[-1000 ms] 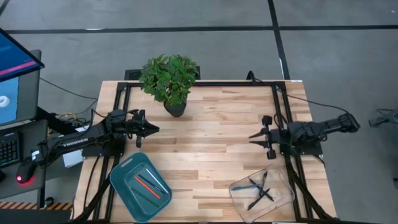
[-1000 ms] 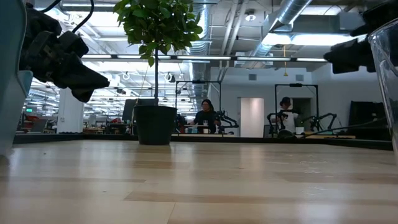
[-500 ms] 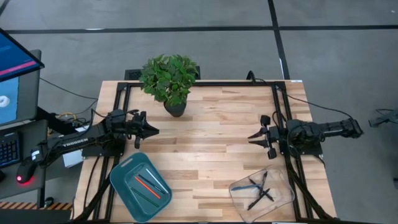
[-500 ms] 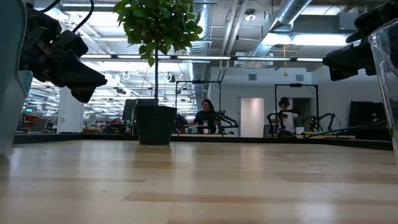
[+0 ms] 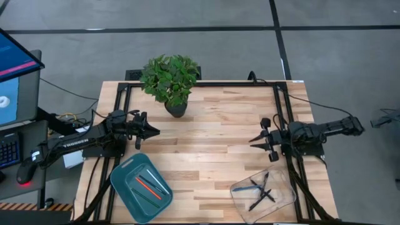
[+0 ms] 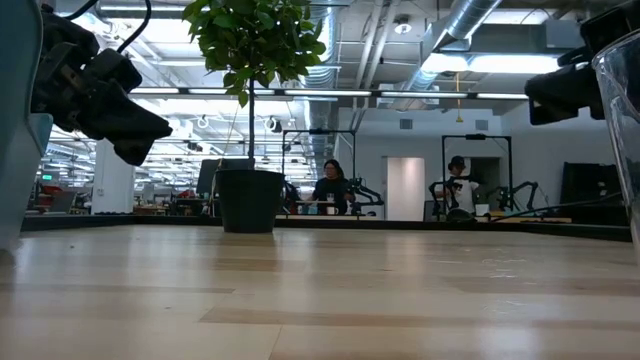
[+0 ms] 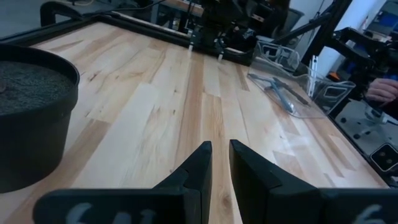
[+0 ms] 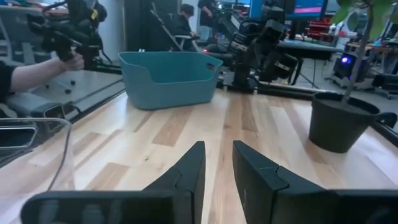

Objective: Sort pens & pencils
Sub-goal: Return to Home Position

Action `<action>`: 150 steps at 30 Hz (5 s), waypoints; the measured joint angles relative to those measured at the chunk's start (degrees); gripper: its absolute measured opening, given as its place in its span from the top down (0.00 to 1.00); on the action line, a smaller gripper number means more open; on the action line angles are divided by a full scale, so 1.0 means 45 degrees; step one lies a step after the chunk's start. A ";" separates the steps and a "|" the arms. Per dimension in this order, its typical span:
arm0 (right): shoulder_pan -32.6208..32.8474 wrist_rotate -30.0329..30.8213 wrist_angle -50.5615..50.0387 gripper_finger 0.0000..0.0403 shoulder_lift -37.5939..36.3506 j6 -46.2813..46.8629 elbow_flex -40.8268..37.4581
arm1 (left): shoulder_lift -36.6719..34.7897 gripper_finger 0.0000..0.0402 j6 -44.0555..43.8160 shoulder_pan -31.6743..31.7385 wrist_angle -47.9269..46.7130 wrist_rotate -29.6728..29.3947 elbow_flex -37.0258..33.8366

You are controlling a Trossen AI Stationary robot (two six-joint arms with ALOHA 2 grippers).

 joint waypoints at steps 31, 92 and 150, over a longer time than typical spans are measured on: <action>-0.0225 0.0084 -0.0005 0.75 0.0000 0.1053 -0.0010 | 0.0001 0.89 -0.0884 -0.0203 -0.0360 -0.3799 0.0000; -0.0230 0.0084 0.0002 0.75 0.1530 0.1053 -0.0015 | 0.0696 0.89 -0.0448 -0.1049 -0.0790 -0.6407 0.0000; -0.0228 0.0084 0.0003 0.75 0.1530 0.1051 -0.0016 | 0.0695 0.89 -0.0449 -0.1054 -0.0790 -0.6402 0.0000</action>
